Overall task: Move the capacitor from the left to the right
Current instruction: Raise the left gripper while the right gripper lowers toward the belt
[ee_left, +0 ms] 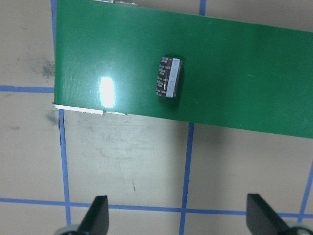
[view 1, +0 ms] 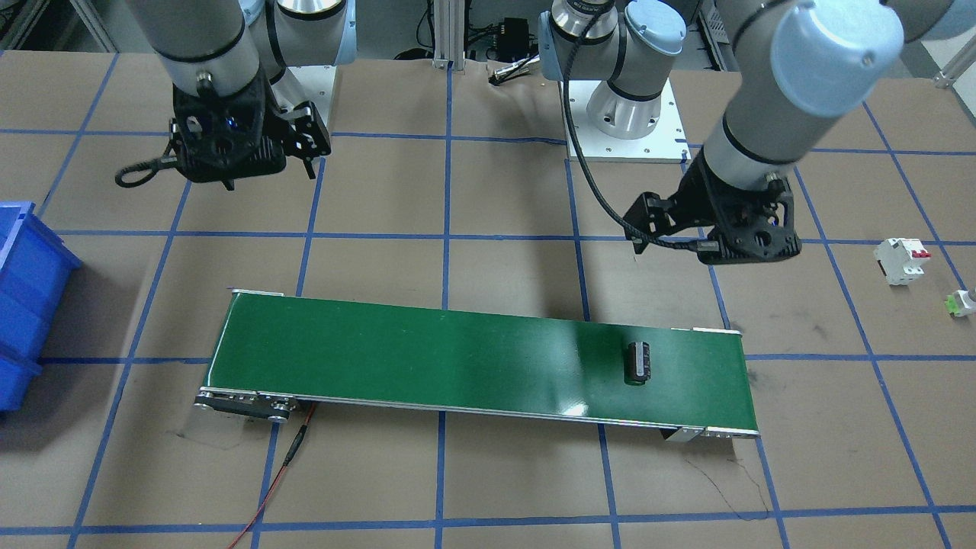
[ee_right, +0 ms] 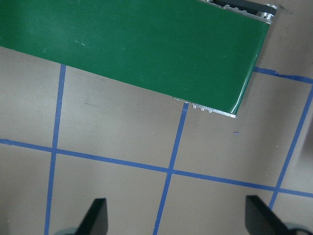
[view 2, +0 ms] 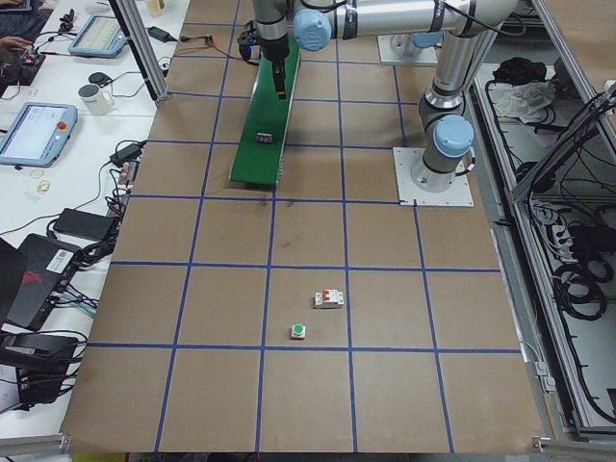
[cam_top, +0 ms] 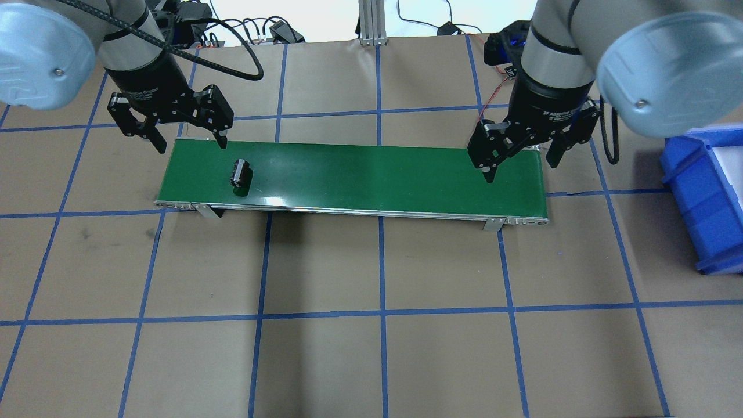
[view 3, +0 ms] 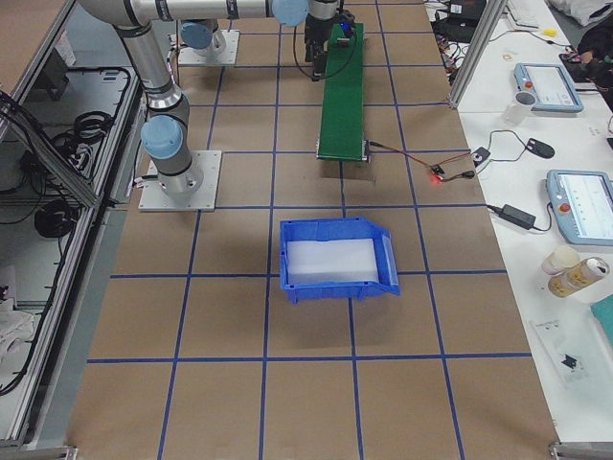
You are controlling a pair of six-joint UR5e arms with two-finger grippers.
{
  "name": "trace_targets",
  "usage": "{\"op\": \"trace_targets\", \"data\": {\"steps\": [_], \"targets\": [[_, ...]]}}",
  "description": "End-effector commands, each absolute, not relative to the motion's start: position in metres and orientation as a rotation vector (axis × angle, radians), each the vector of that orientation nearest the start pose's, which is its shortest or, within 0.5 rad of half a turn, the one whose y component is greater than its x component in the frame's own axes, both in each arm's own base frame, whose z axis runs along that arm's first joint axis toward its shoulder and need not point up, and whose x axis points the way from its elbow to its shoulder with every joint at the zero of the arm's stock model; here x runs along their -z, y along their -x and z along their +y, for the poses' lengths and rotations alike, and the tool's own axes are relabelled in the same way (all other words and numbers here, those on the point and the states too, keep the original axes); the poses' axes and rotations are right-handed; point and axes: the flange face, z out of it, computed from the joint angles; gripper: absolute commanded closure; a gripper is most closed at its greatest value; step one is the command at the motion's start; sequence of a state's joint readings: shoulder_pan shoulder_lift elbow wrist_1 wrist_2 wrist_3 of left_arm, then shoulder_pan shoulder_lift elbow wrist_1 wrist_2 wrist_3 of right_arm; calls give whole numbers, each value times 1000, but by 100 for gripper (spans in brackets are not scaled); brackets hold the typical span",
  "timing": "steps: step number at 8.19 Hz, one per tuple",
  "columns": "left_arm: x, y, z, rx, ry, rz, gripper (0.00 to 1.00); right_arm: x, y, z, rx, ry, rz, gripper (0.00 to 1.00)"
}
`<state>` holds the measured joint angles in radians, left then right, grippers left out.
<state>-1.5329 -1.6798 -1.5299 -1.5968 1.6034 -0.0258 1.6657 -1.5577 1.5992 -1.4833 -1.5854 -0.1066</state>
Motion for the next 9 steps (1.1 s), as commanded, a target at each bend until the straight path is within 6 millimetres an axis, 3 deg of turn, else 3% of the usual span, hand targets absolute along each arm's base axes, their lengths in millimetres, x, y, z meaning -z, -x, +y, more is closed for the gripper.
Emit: {"op": "trace_targets", "data": {"steps": [1,2,3,4,5,6,7,9], "targets": [[-488,170,-496,-53,-7,3119,0,-385,-183,-505,-228,311,3100,0],[-489,174,-496,-31,-12,3121,0,-355,-183,-518,-195,289,3064,0],[-501,173,-503,111,-29,3117,0,-330,-169,-528,-208,219,2972,0],[-511,174,-508,243,-30,3116,0,-319,-147,-536,-180,130,2890,0],[-516,173,-507,261,-23,3115,0,-310,-140,-543,-154,121,2878,6],[-513,173,-503,252,-7,3123,0,-293,-141,-550,-179,117,2870,5],[-521,173,-497,268,-9,3119,0,-290,-141,-552,-183,117,2876,0],[-519,174,-482,140,12,3142,0,-292,-140,-554,-185,119,2887,0]]}}
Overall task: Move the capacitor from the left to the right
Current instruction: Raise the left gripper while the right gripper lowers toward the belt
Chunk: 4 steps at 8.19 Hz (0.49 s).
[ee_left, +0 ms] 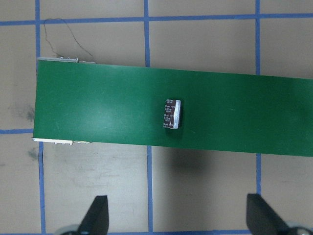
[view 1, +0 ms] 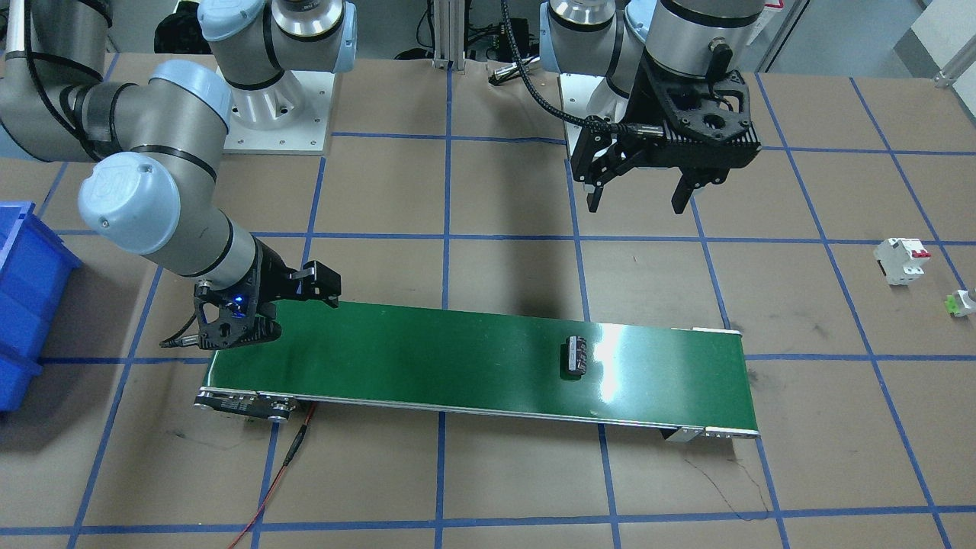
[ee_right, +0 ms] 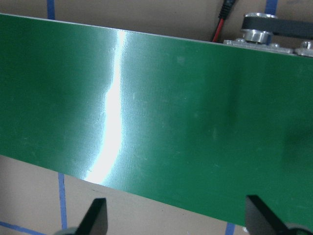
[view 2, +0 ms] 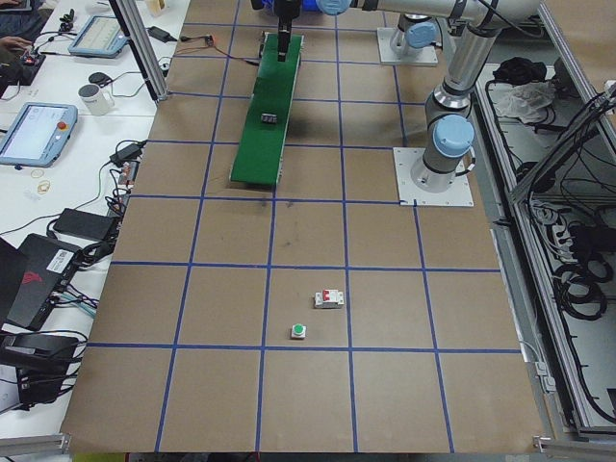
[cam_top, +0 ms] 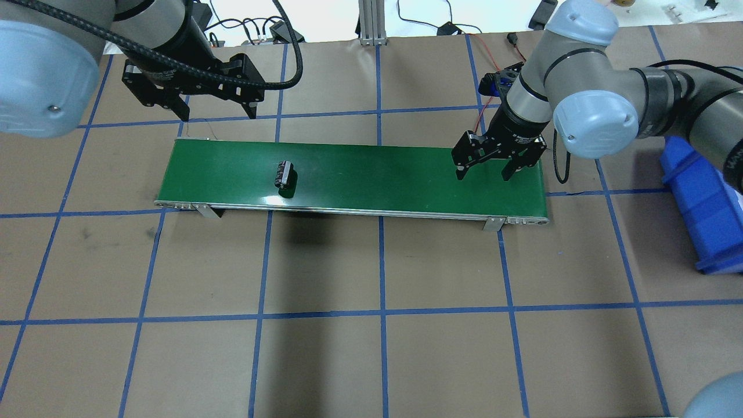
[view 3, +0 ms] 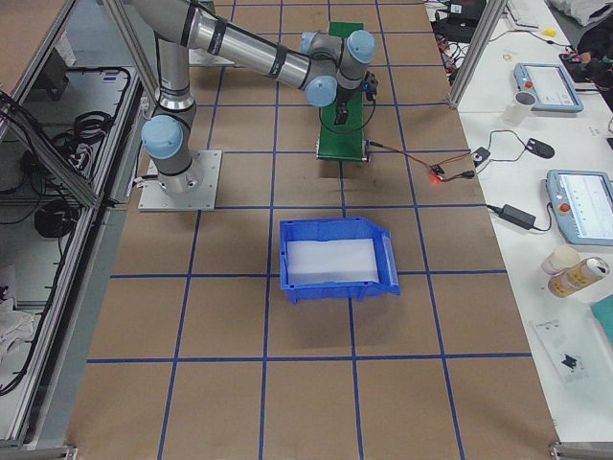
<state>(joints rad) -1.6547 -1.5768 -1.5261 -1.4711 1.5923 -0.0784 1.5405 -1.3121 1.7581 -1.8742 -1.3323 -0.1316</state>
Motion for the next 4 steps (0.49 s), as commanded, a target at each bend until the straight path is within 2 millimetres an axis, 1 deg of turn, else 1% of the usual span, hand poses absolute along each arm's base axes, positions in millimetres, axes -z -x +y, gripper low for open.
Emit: {"op": "trace_targets", "data": {"steps": [1,3,4], "targets": [[-518,179,-483,131,12,3189,0,-293,-140,-555,-176,122,2887,0],[-526,179,-479,155,6,3191,0,-298,-139,-561,-93,115,2901,0],[-522,179,-478,143,6,3191,0,-302,-138,-569,33,129,2925,0]]}}
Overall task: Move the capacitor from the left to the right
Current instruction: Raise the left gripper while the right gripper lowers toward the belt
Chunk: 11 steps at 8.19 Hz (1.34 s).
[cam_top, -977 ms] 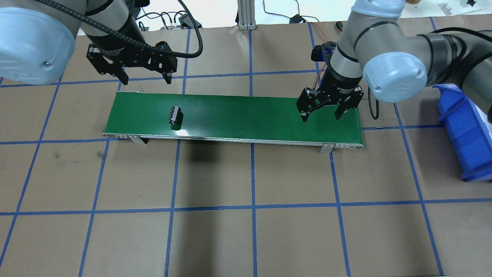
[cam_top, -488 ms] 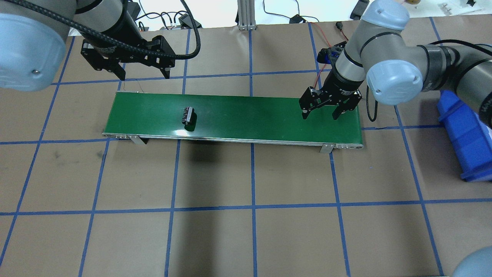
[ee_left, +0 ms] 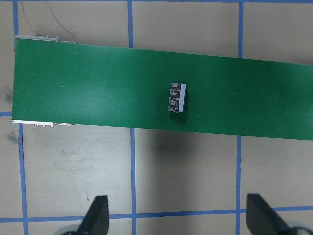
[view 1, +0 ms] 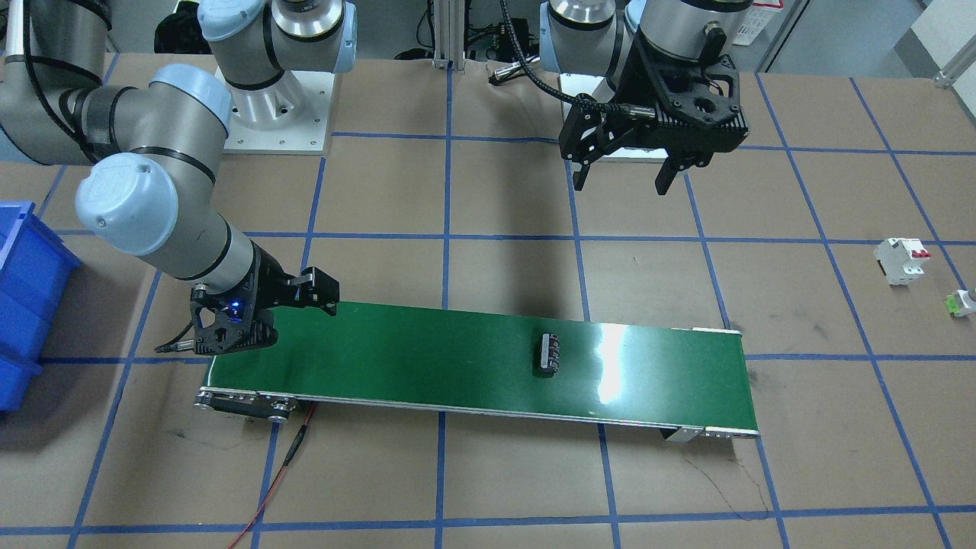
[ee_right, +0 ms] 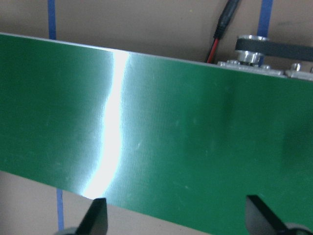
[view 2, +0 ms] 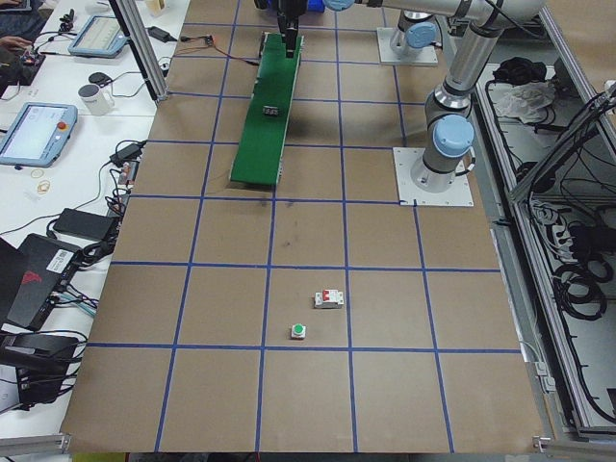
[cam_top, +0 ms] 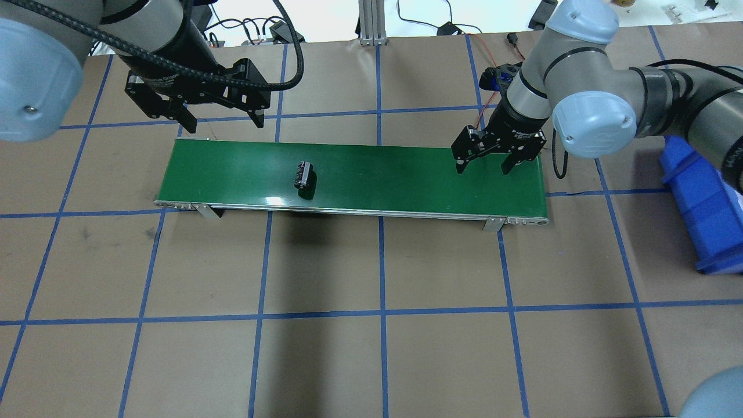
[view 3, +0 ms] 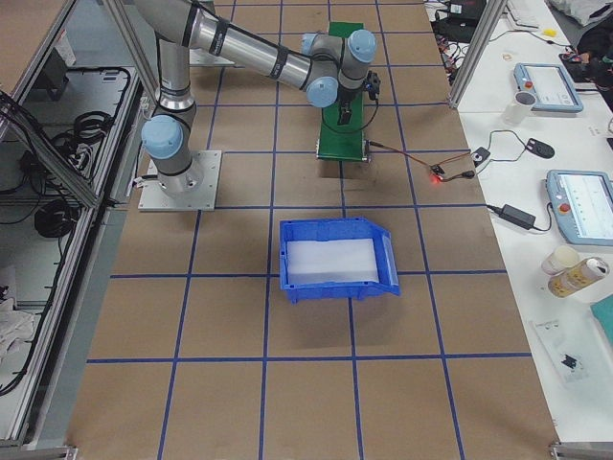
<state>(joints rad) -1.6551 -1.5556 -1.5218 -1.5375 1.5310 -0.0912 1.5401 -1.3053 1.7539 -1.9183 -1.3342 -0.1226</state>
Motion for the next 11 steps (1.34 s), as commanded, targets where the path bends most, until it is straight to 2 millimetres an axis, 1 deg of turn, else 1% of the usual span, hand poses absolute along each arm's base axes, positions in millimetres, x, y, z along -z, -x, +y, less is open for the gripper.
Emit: {"op": "trace_targets", "data": {"steps": [1,7,8,9,10,11], "targets": [[-523,179,-479,145,6,3191,0,-296,-137,-571,23,131,2932,0],[-520,179,-478,135,7,3192,0,-293,-137,-571,25,136,2950,0],[-520,179,-478,135,4,3192,0,-288,-142,-571,15,157,2966,1],[-520,179,-478,135,4,3192,0,-285,-155,-566,4,201,3024,6],[-520,179,-478,135,4,3192,0,-285,-163,-565,15,222,3031,5],[-519,180,-479,130,2,3192,0,-285,-165,-566,18,221,3016,3]]}}
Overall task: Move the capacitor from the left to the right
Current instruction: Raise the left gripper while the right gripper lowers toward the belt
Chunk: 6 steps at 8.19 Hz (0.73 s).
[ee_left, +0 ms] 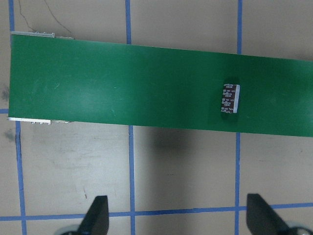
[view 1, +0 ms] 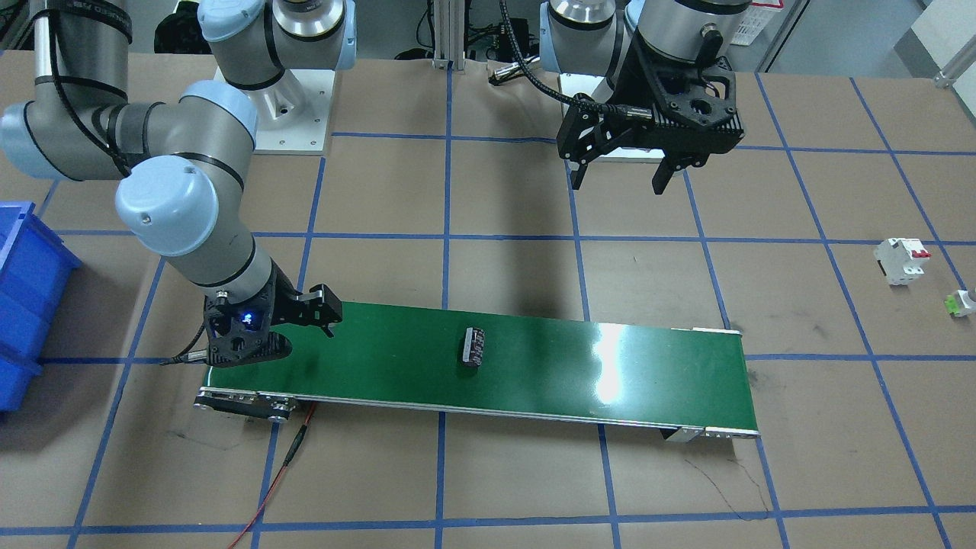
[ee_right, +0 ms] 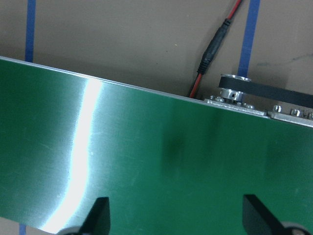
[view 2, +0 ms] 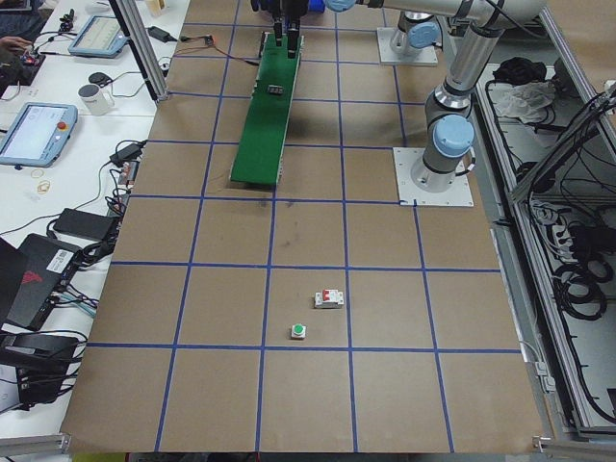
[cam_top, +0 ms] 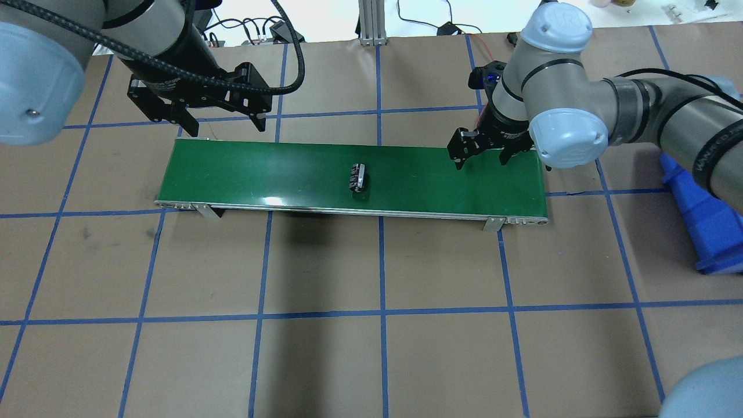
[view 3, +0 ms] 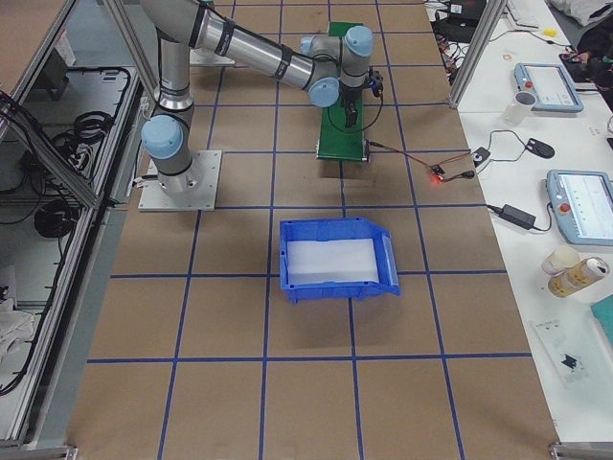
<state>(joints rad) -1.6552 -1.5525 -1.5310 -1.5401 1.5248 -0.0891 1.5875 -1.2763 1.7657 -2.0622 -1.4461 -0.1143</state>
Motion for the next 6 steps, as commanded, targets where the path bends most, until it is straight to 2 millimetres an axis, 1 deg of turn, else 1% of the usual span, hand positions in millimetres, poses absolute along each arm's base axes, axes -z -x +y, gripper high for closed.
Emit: {"op": "trace_targets", "data": {"steps": [1,2,3,4,6], "targets": [[-520,179,-477,130,-1,3192,0,-282,-168,-568,36,220,2987,3],[-520,180,-477,133,-1,3192,0,-275,-173,-570,25,218,2938,3],[-520,180,-477,133,-1,3192,0,-272,-172,-573,27,216,2935,3],[-520,180,-477,133,-3,3194,0,-272,-170,-573,20,202,2943,0],[-520,180,-477,133,-8,3194,0,-271,-169,-572,2,62,2946,0]]}}
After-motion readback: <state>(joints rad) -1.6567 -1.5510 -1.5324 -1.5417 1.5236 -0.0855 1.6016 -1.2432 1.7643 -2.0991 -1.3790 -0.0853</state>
